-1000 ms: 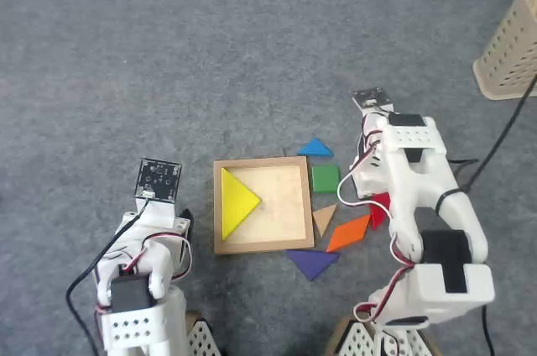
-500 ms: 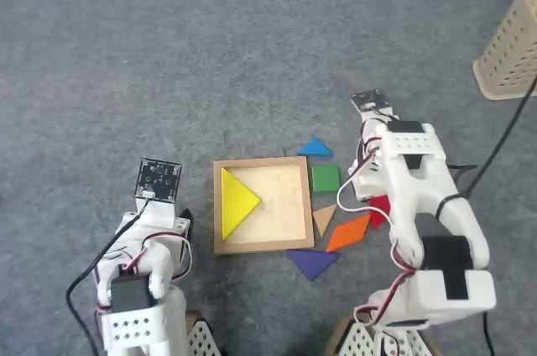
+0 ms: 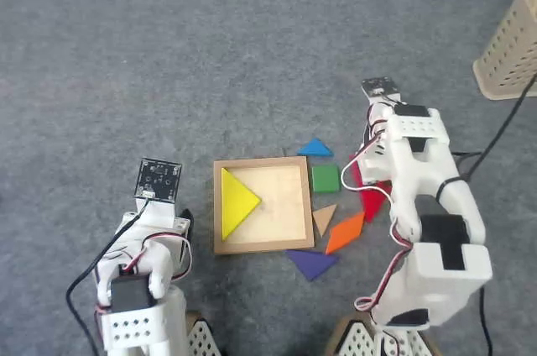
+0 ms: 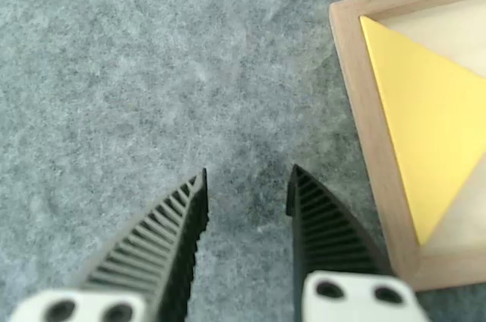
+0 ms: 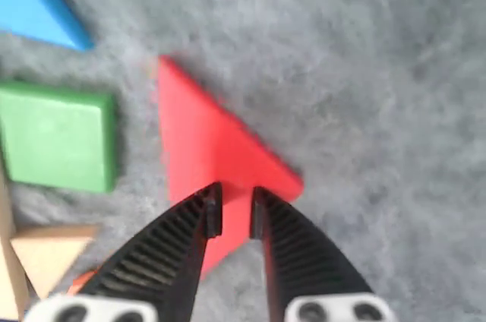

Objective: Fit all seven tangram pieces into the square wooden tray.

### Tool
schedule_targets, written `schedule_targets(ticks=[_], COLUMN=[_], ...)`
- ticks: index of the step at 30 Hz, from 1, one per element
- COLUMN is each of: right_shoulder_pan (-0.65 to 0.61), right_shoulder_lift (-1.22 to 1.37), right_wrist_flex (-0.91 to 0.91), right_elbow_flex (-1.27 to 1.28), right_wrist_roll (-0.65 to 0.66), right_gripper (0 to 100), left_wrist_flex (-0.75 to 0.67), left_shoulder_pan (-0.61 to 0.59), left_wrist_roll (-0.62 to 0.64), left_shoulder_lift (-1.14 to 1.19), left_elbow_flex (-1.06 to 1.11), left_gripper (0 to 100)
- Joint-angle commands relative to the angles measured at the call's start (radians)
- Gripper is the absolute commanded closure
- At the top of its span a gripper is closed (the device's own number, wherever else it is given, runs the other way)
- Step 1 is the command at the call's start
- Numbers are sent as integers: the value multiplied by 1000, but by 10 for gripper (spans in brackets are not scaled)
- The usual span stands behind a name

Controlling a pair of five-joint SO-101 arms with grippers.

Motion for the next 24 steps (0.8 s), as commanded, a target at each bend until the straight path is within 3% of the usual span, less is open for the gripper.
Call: schedule_targets(ticks=[1, 6, 12, 16, 20, 24], right_shoulder_pan=[-70, -42, -65, -140, -137, -102], right_shoulder_lift=[45, 16, -257, -392, -357, -222], right_wrist_flex=[-39, -33, -15, -36, -73, -96], right_elbow_flex=[-31, -92, -11, 114, 146, 114], right_wrist_roll=[5, 23, 26, 55, 63, 68], right_gripper=[950, 946, 945, 859, 765, 750], left_wrist_flex=[5, 5, 5, 5, 5, 5], left_shoulder_pan=[2, 2, 2, 2, 2, 2], left_wrist_roll=[-5, -5, -5, -5, -5, -5], left_shoulder_lift=[-6, -6, -6, -6, -6, -6], left_elbow_flex=[-10, -10, -10, -10, -10, -10], left_gripper=[832, 832, 832, 832, 832, 832])
